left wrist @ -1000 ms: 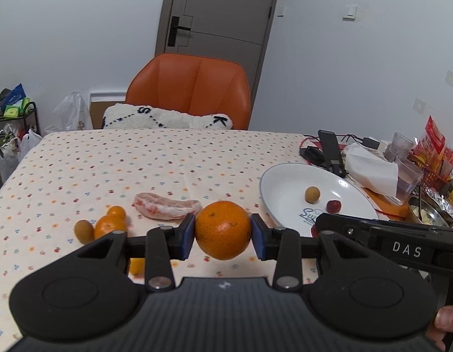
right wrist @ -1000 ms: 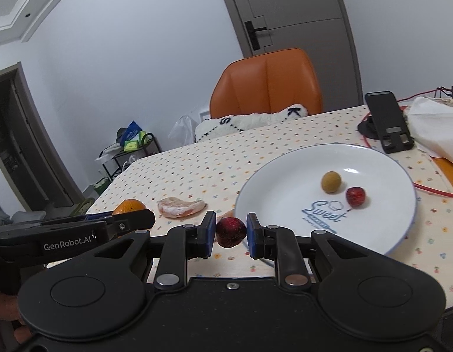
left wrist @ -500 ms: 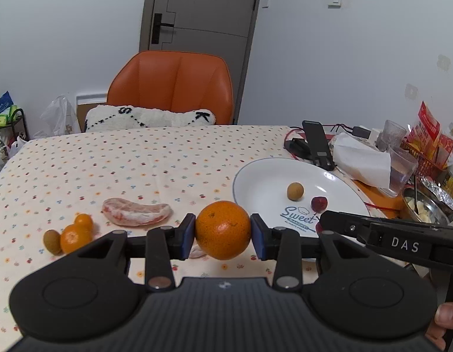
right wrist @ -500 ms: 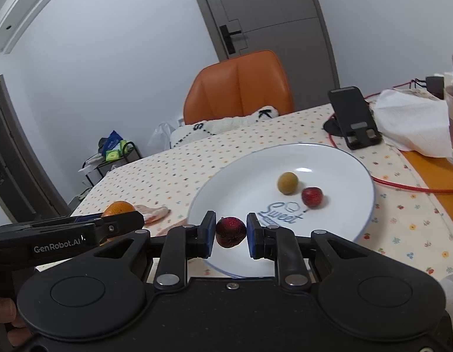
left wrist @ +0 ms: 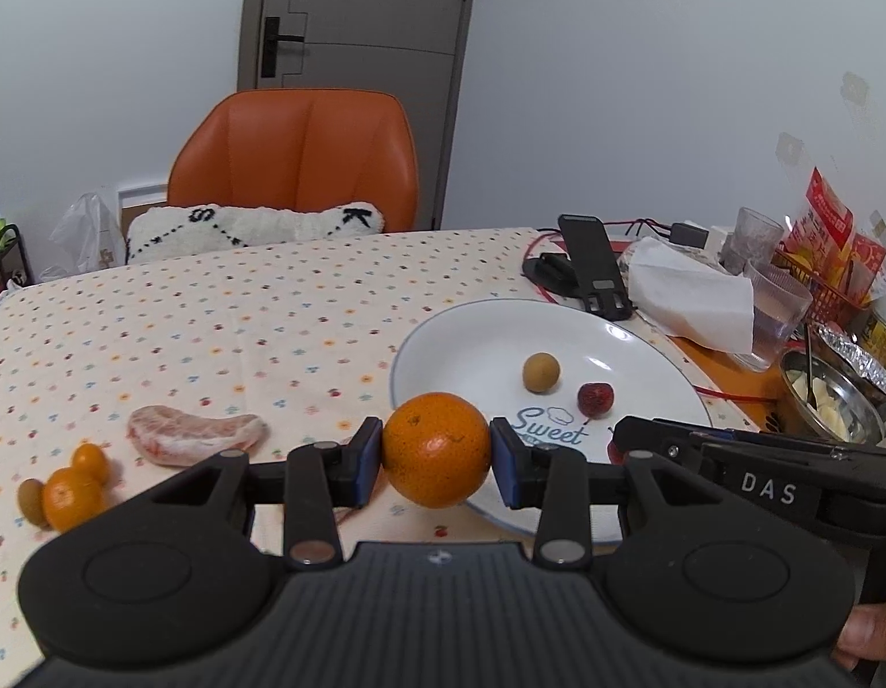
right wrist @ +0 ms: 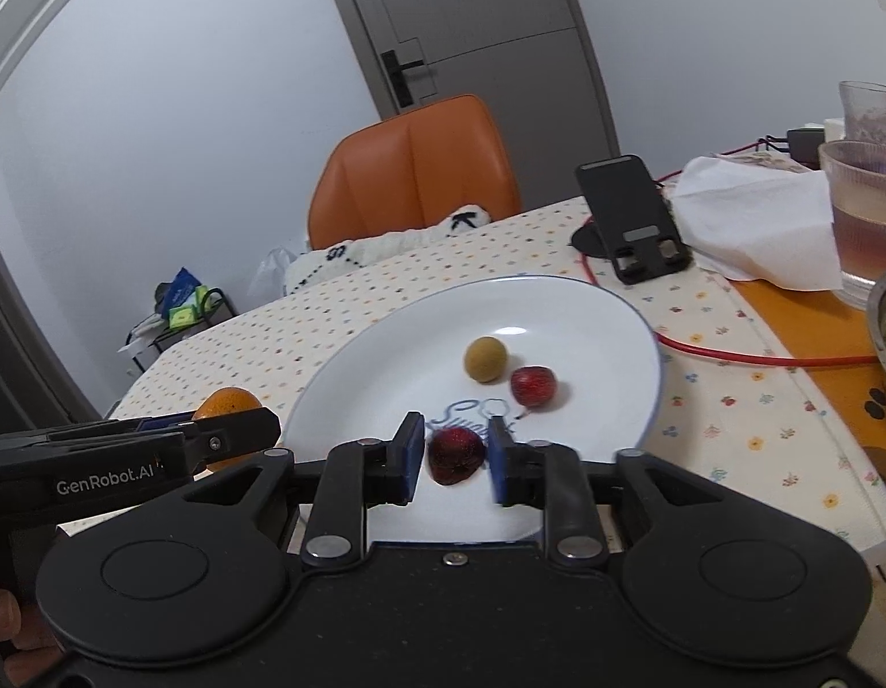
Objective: Organize fruits
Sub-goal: 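Carry orange and plum over the white plate and open both tools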
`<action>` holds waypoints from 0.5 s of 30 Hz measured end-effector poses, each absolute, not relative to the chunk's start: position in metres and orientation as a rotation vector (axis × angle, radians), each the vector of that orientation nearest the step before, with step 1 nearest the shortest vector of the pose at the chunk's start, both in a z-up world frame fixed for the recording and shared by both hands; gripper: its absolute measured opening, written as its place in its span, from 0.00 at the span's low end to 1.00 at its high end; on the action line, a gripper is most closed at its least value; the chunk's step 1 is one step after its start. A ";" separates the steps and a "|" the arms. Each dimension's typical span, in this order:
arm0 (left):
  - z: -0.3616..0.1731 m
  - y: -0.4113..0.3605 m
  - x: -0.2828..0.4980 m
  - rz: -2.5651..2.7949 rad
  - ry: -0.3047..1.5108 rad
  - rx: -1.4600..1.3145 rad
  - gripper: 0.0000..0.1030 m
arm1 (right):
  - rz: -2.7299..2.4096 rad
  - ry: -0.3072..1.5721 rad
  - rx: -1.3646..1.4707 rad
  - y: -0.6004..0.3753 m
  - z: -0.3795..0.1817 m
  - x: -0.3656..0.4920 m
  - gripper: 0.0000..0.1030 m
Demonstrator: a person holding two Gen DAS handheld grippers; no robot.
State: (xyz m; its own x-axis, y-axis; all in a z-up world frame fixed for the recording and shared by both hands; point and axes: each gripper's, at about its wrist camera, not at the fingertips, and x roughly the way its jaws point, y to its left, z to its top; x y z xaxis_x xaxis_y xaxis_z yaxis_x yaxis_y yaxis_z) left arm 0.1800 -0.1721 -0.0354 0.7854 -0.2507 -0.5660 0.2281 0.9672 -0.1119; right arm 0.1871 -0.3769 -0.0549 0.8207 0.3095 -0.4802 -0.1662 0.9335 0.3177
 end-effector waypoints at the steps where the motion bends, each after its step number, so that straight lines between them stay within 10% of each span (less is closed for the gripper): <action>1: -0.036 -0.175 0.182 -0.262 0.618 -0.036 0.38 | 0.252 0.552 0.262 -0.377 -0.056 0.187 0.27; 15: -0.043 -0.191 0.193 -0.283 0.635 -0.046 0.41 | 0.245 0.561 0.268 -0.383 -0.059 0.185 0.30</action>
